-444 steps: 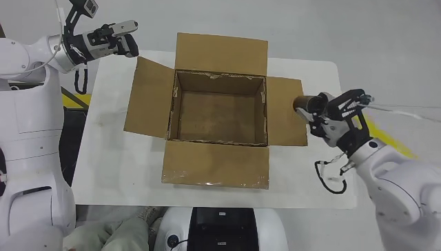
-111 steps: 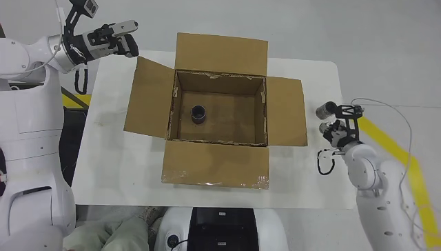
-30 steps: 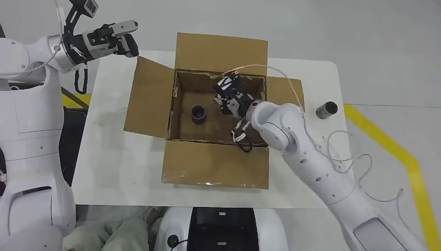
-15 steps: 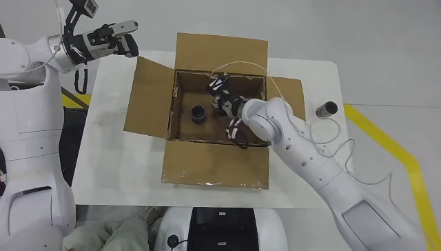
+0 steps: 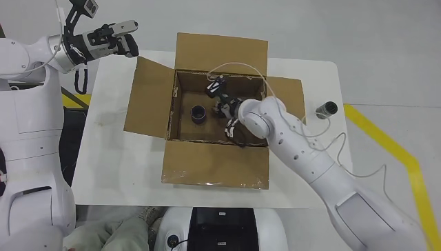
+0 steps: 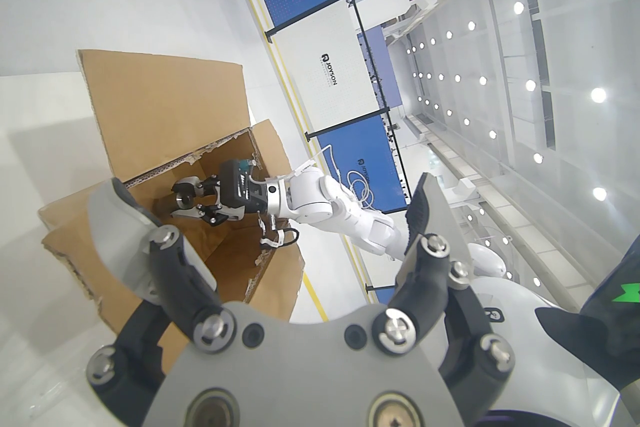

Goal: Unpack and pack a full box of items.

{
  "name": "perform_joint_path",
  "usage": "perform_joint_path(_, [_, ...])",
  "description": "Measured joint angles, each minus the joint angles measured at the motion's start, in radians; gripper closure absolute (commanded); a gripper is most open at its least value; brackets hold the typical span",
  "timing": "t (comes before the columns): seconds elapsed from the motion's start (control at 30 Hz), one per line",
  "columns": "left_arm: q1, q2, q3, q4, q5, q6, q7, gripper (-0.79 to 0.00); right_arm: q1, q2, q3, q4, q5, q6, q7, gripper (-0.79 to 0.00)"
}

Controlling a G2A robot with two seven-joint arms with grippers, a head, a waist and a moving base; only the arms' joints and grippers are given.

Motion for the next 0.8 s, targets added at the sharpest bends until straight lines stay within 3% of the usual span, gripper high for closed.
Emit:
perform_joint_path(0.33, [0.000, 0.000, 0.000, 0.000, 0.000, 0.000, 0.000, -0.785, 0.014, -0.018, -0.007, 0.030, -0.010, -0.009, 0.013, -0.505])
perform_joint_path(0.53, [0.000, 0.000, 0.000, 0.000, 0.000, 0.000, 0.000, -0.785, 0.007, -0.017, 0.008, 0.007, -0.030, -0.008, 0.020, -0.514])
perform_joint_path(0.8, [0.000, 0.000, 0.000, 0.000, 0.000, 0.000, 0.000, -0.785, -0.061, 0.015, 0.082, -0.151, -0.089, -0.008, 0.054, -0.526])
